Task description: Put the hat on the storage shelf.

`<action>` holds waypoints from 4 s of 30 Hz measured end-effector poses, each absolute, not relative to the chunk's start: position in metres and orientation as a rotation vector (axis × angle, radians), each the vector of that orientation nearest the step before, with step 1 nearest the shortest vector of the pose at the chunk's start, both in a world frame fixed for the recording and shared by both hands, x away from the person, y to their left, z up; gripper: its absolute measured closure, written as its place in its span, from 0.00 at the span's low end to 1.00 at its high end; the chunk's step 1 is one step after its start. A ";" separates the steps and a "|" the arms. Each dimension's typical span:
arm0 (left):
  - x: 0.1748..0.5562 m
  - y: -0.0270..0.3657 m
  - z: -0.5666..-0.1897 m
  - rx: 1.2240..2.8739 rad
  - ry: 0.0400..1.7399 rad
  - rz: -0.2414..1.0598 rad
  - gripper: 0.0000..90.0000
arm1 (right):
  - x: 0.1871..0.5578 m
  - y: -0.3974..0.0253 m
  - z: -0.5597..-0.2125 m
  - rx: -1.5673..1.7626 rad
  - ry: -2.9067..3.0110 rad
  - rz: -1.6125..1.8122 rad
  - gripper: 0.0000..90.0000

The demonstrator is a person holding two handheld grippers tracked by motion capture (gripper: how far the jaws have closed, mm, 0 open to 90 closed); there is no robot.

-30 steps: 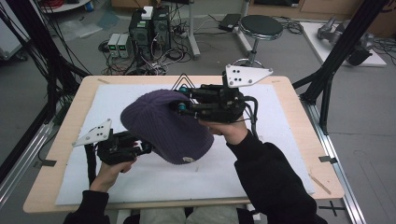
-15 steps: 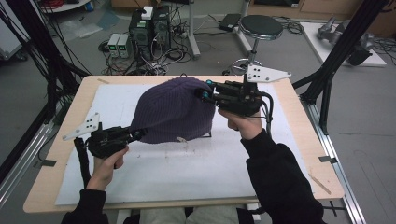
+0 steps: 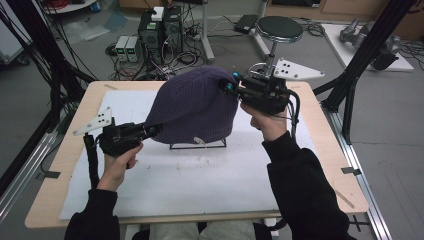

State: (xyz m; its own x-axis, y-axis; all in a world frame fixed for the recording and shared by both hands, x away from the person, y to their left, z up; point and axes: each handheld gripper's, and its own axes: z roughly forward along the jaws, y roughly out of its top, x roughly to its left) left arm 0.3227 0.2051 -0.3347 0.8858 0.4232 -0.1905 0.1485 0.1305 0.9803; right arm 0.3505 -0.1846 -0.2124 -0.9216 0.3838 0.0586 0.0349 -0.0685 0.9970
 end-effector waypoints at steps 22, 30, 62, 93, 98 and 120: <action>0.352 0.189 -0.310 1.379 0.520 0.252 0.92 | 0.378 -0.209 -0.200 0.592 1.795 2.053 0.87; 0.360 0.188 -0.287 1.340 0.514 0.273 0.92 | 0.381 -0.210 -0.185 0.577 1.742 2.056 0.88; 0.385 0.172 -0.323 1.365 0.636 0.360 0.92 | 0.413 -0.203 -0.197 0.647 1.812 1.902 0.88; 0.382 0.188 -0.395 1.474 0.747 0.301 0.91 | 0.411 -0.177 -0.266 0.725 1.982 1.822 0.88; 0.382 0.186 -0.410 1.486 0.743 0.278 0.91 | 0.411 -0.176 -0.276 0.747 2.002 1.803 0.88; 0.383 0.181 -0.434 1.504 0.882 0.176 0.76 | 0.409 -0.180 -0.309 0.906 2.095 1.808 0.66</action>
